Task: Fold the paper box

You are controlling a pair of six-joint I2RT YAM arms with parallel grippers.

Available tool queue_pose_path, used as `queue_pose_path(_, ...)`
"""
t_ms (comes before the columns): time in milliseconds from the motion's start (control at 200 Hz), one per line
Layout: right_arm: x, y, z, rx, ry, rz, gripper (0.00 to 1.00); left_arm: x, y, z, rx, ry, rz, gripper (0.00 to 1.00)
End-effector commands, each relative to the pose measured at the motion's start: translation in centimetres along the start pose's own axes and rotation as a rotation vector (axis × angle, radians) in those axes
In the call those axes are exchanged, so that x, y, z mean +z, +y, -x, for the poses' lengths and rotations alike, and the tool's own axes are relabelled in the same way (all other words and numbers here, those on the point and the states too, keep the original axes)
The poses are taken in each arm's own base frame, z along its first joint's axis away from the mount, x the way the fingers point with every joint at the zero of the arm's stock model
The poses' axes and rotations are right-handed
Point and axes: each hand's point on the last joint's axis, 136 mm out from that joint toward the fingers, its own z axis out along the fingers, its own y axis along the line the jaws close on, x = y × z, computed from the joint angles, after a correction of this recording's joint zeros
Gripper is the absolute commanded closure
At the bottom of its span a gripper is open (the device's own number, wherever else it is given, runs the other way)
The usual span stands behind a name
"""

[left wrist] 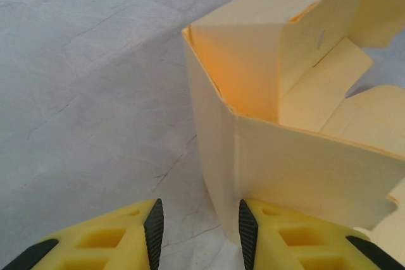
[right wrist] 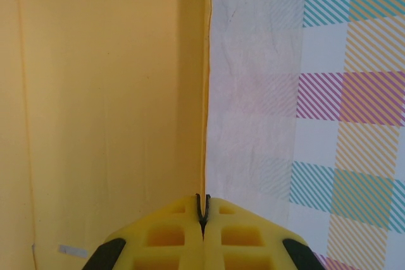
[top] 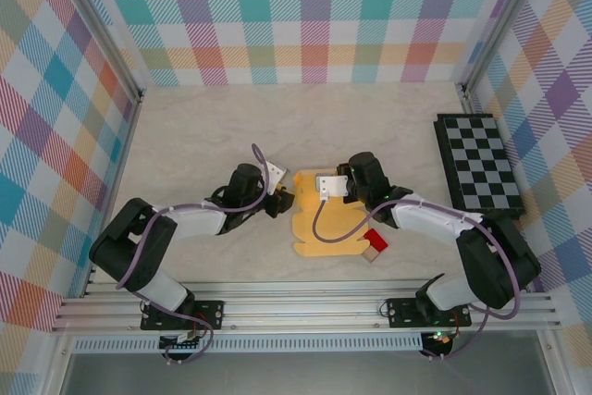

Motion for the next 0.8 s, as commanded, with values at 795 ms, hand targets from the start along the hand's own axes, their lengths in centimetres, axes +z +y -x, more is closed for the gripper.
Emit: queue_pose_path(795, 0.9, 1.8, 0.5, -0.123, 0.008, -0.013, 1.0, 2.1, -1.3, 2.4, -0.149, -0.056, 0.033, 0.51)
